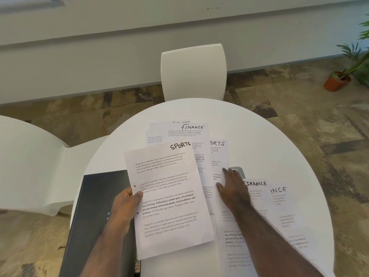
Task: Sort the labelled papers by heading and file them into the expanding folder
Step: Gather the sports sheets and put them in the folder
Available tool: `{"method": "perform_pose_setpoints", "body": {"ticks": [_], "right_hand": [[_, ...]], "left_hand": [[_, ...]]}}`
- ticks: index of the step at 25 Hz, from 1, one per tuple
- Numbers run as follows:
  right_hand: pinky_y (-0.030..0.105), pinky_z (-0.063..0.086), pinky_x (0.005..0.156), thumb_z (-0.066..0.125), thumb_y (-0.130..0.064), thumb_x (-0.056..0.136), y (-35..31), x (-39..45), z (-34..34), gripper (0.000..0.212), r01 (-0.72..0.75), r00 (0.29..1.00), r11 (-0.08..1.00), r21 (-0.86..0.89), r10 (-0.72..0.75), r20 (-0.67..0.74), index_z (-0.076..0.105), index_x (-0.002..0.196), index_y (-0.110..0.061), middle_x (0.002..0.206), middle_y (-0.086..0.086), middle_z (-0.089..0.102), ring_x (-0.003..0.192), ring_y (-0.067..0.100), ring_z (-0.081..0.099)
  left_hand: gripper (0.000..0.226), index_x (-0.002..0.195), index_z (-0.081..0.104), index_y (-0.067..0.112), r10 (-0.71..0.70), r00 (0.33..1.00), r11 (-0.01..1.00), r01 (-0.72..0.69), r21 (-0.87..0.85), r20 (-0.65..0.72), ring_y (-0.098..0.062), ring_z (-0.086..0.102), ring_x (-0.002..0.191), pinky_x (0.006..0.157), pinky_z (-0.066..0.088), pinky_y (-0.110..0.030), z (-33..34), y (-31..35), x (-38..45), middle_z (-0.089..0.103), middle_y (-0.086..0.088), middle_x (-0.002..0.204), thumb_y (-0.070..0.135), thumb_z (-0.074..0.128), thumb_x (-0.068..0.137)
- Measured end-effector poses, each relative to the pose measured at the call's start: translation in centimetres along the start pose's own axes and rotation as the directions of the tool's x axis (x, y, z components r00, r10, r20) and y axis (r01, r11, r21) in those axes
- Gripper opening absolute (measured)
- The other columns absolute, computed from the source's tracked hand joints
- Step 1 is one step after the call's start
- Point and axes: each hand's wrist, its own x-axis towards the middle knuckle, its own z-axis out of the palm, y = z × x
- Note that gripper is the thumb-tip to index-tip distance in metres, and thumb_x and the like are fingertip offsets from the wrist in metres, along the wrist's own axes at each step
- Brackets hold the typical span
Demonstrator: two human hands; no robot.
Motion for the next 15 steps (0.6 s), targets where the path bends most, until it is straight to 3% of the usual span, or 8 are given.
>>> {"method": "perform_pose_setpoints", "body": {"ticks": [4,7,9,11,13,15], "right_hand": [[0.042,0.042,0.102,0.057,-0.056,0.086,-2.0,3.4,-0.1,0.077,-0.141,0.99,0.969,-0.202,0.135,-0.04,0.032,0.146,-0.015,0.141,0.007,0.049,0.131,0.028,0.042],[0.04,0.044,0.095,0.064,-0.053,0.082,-3.0,4.8,0.0,0.076,-0.206,0.978,0.958,-0.198,0.198,-0.063,0.035,0.141,-0.014,0.133,0.008,0.053,0.124,0.027,0.047],[0.041,0.044,0.094,0.068,-0.041,0.082,-3.2,5.9,-0.4,0.073,-0.263,0.965,0.963,-0.055,0.262,-0.026,0.034,0.142,-0.015,0.132,0.008,0.055,0.124,0.03,0.047],[0.04,0.046,0.092,0.066,-0.027,0.084,-3.3,6.7,-1.2,0.066,-0.323,0.946,0.917,0.236,0.323,0.038,0.037,0.143,-0.019,0.122,0.008,0.063,0.117,0.031,0.054],[0.035,0.05,0.085,0.065,-0.022,0.085,-3.3,6.9,-2.1,0.05,-0.341,0.934,0.823,0.454,0.35,0.068,0.052,0.134,-0.02,0.108,0.003,0.07,0.102,0.028,0.062],[0.033,0.051,0.082,0.067,-0.024,0.086,-3.1,6.6,-2.8,0.031,-0.308,0.935,0.804,0.509,0.355,0.004,0.067,0.116,-0.018,0.101,0.001,0.072,0.096,0.027,0.066]], "left_hand": [[0.016,0.108,0.069,0.014,0.01,1.0,1.0,-0.011,0.006,0.025,-0.023,0.076,0.089,0.079,0.058,-0.04,0.2,-0.1,0.2,0.078,-0.003,0.1,0.009,0.058,0.097],[0.016,0.109,0.069,0.012,0.015,1.0,1.0,-0.015,0.002,0.027,-0.025,0.075,0.09,0.084,0.058,-0.045,0.7,0.2,0.3,0.078,-0.005,0.1,0.008,0.058,0.097],[0.017,0.108,0.069,0.011,0.019,0.999,1.0,-0.02,0.007,0.031,-0.027,0.075,0.092,0.087,0.058,-0.047,1.0,0.4,0.4,0.078,-0.005,0.1,0.007,0.058,0.097],[0.017,0.107,0.07,0.01,0.028,0.999,1.0,-0.028,0.012,0.032,-0.028,0.075,0.092,0.087,0.058,-0.048,1.1,0.6,0.5,0.078,-0.006,0.1,0.005,0.057,0.097],[0.018,0.107,0.071,0.009,0.034,0.999,0.999,-0.035,0.013,0.039,-0.03,0.074,0.093,0.087,0.058,-0.048,1.2,0.7,0.6,0.078,-0.007,0.101,0.004,0.056,0.097],[0.019,0.105,0.072,0.011,0.036,0.998,0.999,-0.037,0.024,0.041,-0.028,0.075,0.092,0.087,0.058,-0.046,1.4,0.8,0.9,0.078,-0.007,0.1,0.004,0.056,0.097]]}}
